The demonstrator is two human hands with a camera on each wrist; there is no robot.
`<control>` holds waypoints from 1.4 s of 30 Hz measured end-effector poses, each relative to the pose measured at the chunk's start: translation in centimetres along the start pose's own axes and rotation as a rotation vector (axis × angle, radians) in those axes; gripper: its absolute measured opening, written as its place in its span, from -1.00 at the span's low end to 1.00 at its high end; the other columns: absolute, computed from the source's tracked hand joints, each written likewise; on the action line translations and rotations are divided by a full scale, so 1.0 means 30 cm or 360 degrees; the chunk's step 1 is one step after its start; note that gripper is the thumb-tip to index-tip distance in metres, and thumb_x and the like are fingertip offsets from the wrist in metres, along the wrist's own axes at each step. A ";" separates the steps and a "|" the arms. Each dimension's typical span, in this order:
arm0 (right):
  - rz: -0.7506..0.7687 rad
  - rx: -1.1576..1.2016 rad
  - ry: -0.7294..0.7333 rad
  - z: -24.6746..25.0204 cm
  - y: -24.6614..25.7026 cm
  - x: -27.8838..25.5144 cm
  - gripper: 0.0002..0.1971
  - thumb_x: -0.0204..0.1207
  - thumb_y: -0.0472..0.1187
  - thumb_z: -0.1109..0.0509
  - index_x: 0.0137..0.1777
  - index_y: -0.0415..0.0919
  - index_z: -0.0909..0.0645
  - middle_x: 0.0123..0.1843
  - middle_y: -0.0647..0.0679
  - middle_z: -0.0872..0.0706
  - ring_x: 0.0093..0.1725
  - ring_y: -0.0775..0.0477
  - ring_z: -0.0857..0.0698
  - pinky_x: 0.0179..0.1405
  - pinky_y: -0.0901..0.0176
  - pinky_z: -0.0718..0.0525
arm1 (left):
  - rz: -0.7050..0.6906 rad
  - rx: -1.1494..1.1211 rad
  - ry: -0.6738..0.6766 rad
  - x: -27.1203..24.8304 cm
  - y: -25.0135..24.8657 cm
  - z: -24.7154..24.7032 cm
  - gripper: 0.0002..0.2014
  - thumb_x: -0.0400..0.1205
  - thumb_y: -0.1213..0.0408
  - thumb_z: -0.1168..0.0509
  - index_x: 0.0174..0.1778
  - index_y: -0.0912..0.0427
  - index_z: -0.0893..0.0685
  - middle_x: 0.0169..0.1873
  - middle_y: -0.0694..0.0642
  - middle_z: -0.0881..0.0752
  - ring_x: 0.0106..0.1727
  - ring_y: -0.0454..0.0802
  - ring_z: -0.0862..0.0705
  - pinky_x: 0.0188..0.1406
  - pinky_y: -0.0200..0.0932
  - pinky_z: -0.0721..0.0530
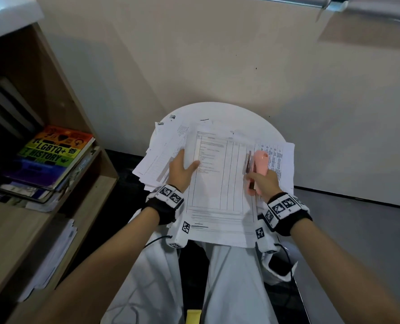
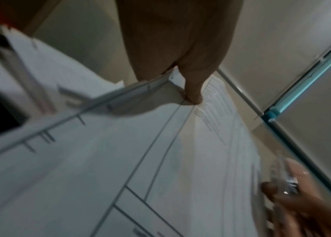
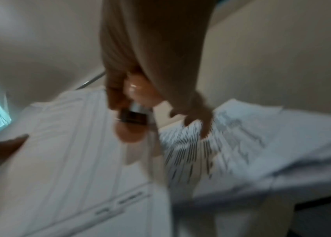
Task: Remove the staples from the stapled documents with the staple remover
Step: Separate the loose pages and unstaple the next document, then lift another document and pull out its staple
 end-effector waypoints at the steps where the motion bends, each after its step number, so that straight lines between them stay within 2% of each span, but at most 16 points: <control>1: 0.0079 0.0019 0.0073 0.006 0.033 -0.017 -0.82 0.45 -0.42 -0.45 -0.01 -0.33 -0.54 -0.26 -0.13 -0.59 -0.29 -0.12 -0.64 -0.58 0.23 -0.62 | -0.0064 -0.0127 0.0018 0.010 -0.030 0.018 -0.52 0.55 0.16 -0.40 0.36 0.25 -0.54 0.26 0.18 -0.69 0.29 0.14 -0.66 0.29 0.24 -0.63; 4: 0.0326 0.0116 0.0379 0.009 0.157 -0.090 -0.86 0.46 -0.49 -0.41 -0.10 -0.30 -0.55 -0.28 -0.11 -0.60 -0.30 -0.05 -0.63 -0.50 0.31 -0.62 | -0.0187 -0.0346 0.0094 0.024 -0.157 0.073 -0.55 0.60 0.25 -0.38 0.40 0.24 -0.52 0.28 0.16 -0.69 0.31 0.10 -0.67 0.30 0.24 -0.64; 6: 0.0521 0.0075 0.0432 0.001 0.254 -0.147 -0.86 0.45 -0.49 -0.43 -0.14 -0.28 -0.57 -0.30 -0.09 -0.60 -0.35 0.02 -0.63 -0.47 0.32 -0.60 | -0.0341 -0.0340 0.0031 0.022 -0.257 0.103 -0.59 0.62 0.27 -0.37 0.37 0.24 -0.54 0.24 0.11 -0.71 0.29 0.05 -0.69 0.28 0.20 -0.66; 10: 0.0947 0.0202 0.0088 0.001 0.425 -0.235 -0.77 0.41 -0.46 -0.49 0.02 -0.27 -0.58 -0.23 0.00 -0.66 -0.34 0.21 -0.68 -0.40 0.44 -0.66 | -0.0716 -0.0251 -0.0279 -0.019 -0.465 0.140 -0.72 0.64 0.27 -0.33 0.25 0.12 -0.50 0.06 -0.13 -0.70 0.14 -0.17 -0.72 0.20 0.04 -0.72; 12: 0.1035 0.0315 0.0049 -0.002 0.459 -0.248 -0.67 0.39 -0.46 -0.50 0.14 -0.39 -0.57 -0.18 -0.04 -0.67 -0.26 0.16 -0.69 -0.28 0.37 -0.71 | -0.0793 -0.0328 -0.0371 -0.034 -0.515 0.154 -0.69 0.61 0.27 -0.38 0.21 0.11 -0.45 0.03 -0.12 -0.68 0.07 -0.23 -0.71 0.15 -0.06 -0.74; 17: 0.0974 0.0280 0.0297 -0.011 0.421 -0.228 -0.33 0.30 -0.33 -0.54 0.39 -0.49 -0.39 -0.04 -0.31 -0.64 -0.22 -0.12 -0.67 -0.31 0.24 -0.72 | -0.0753 -0.0400 -0.0358 -0.015 -0.468 0.172 -0.56 0.49 0.23 -0.49 0.20 0.16 -0.44 0.05 -0.04 -0.65 0.07 -0.22 -0.68 0.13 -0.31 -0.65; 20: 0.0923 0.0159 0.0306 -0.011 0.389 -0.221 -0.54 0.39 -0.46 -0.51 0.27 -0.47 -0.48 -0.12 -0.23 -0.65 -0.20 -0.10 -0.67 -0.28 0.25 -0.70 | -0.0658 -0.0388 -0.0246 0.005 -0.400 0.141 -0.71 0.57 0.18 -0.40 0.15 0.05 -0.51 0.03 -0.06 -0.70 0.10 -0.21 -0.70 0.17 -0.19 -0.69; 23: 0.0861 0.0078 0.0266 -0.018 0.387 -0.213 -0.69 0.40 -0.43 -0.50 0.14 -0.42 -0.60 -0.10 -0.16 -0.71 -0.14 -0.06 -0.70 -0.23 0.25 -0.71 | -0.0700 -0.0218 -0.0235 0.009 -0.397 0.114 -0.86 0.67 0.25 -0.29 0.10 0.17 -0.59 -0.10 -0.14 -0.70 -0.07 -0.37 -0.68 0.01 -0.35 -0.66; 26: 0.0852 0.0009 0.0267 -0.028 0.397 -0.205 -0.77 0.40 -0.41 -0.51 0.04 -0.36 -0.62 -0.18 -0.09 -0.69 -0.23 0.03 -0.68 -0.32 0.37 -0.70 | -0.0750 -0.0089 -0.0350 0.022 -0.417 0.118 -0.88 0.68 0.22 -0.28 -0.08 0.20 -0.55 -0.25 -0.16 -0.65 -0.24 -0.39 -0.61 -0.16 -0.40 -0.59; 27: 0.0839 -0.0007 0.0280 -0.031 0.387 -0.198 -0.78 0.40 -0.42 -0.51 0.03 -0.36 -0.61 -0.20 -0.06 -0.69 -0.25 0.07 -0.67 -0.35 0.40 -0.68 | -0.0753 -0.0079 -0.0381 0.028 -0.413 0.123 -0.84 0.68 0.20 -0.28 -0.10 0.23 -0.55 -0.27 -0.12 -0.66 -0.25 -0.34 -0.61 -0.17 -0.34 -0.61; 31: 0.0725 -0.0173 0.0416 -0.056 0.289 -0.175 -0.64 0.40 -0.42 -0.52 0.19 -0.37 -0.58 -0.11 -0.04 -0.69 -0.15 0.02 -0.69 -0.30 0.38 -0.68 | -0.0736 -0.0033 -0.0500 0.045 -0.359 0.148 -0.66 0.66 0.06 -0.26 0.00 0.35 -0.58 -0.19 0.23 -0.72 -0.14 0.20 -0.68 -0.09 0.15 -0.70; 33: 0.0663 -0.0291 0.0472 -0.075 0.231 -0.173 -0.59 0.42 -0.42 -0.51 0.27 -0.36 -0.55 -0.06 -0.11 -0.68 -0.17 -0.01 -0.68 -0.34 0.31 -0.74 | -0.0684 -0.0035 -0.0528 0.046 -0.339 0.157 -0.64 0.65 0.04 -0.26 0.07 0.33 -0.59 -0.19 0.14 -0.71 -0.17 0.12 -0.67 -0.09 0.13 -0.70; 36: 0.0622 -0.0362 0.0403 -0.077 0.181 -0.161 -0.51 0.43 -0.43 -0.50 0.36 -0.38 -0.51 0.00 -0.21 -0.66 -0.23 -0.04 -0.67 -0.42 0.27 -0.74 | -0.0549 -0.0145 -0.0364 0.052 -0.309 0.140 -0.67 0.61 0.07 -0.35 0.19 0.19 -0.57 -0.03 0.01 -0.74 -0.02 -0.03 -0.73 0.01 0.00 -0.73; 38: 0.0580 -0.0288 0.0332 -0.061 0.170 -0.151 -0.53 0.43 -0.45 -0.49 0.34 -0.42 -0.52 -0.01 -0.21 -0.65 -0.24 -0.05 -0.65 -0.49 0.34 -0.69 | -0.0331 -0.0373 -0.0095 0.056 -0.255 0.122 -0.50 0.44 0.03 -0.51 0.23 0.03 -0.49 0.05 0.06 -0.77 0.07 0.03 -0.78 0.01 0.07 -0.77; 40: 0.0543 -0.0217 0.0297 -0.043 0.171 -0.140 -0.60 0.43 -0.44 -0.48 0.28 -0.43 -0.54 -0.03 -0.20 -0.65 -0.23 -0.03 -0.65 -0.53 0.42 -0.63 | -0.0184 -0.0403 0.0142 0.038 -0.200 0.105 -0.33 0.29 0.16 -0.60 0.27 -0.04 -0.42 0.04 0.09 -0.78 0.05 0.02 -0.80 -0.07 0.00 -0.80; 42: 0.0546 -0.0164 0.0266 -0.027 0.188 -0.140 -0.69 0.44 -0.43 -0.49 0.16 -0.40 -0.57 -0.12 -0.15 -0.64 -0.26 0.00 -0.64 -0.55 0.46 -0.59 | -0.0231 -0.0278 0.0286 0.006 -0.170 0.086 -0.34 0.34 0.33 -0.59 0.32 0.05 -0.46 0.07 0.05 -0.78 0.09 -0.05 -0.78 -0.03 -0.12 -0.78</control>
Point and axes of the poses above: each hand's wrist, its own x-axis towards the middle knuckle, its own z-axis out of the back of the hand, y = z × x, the point moved 7 cm from there along x, towards the middle knuckle
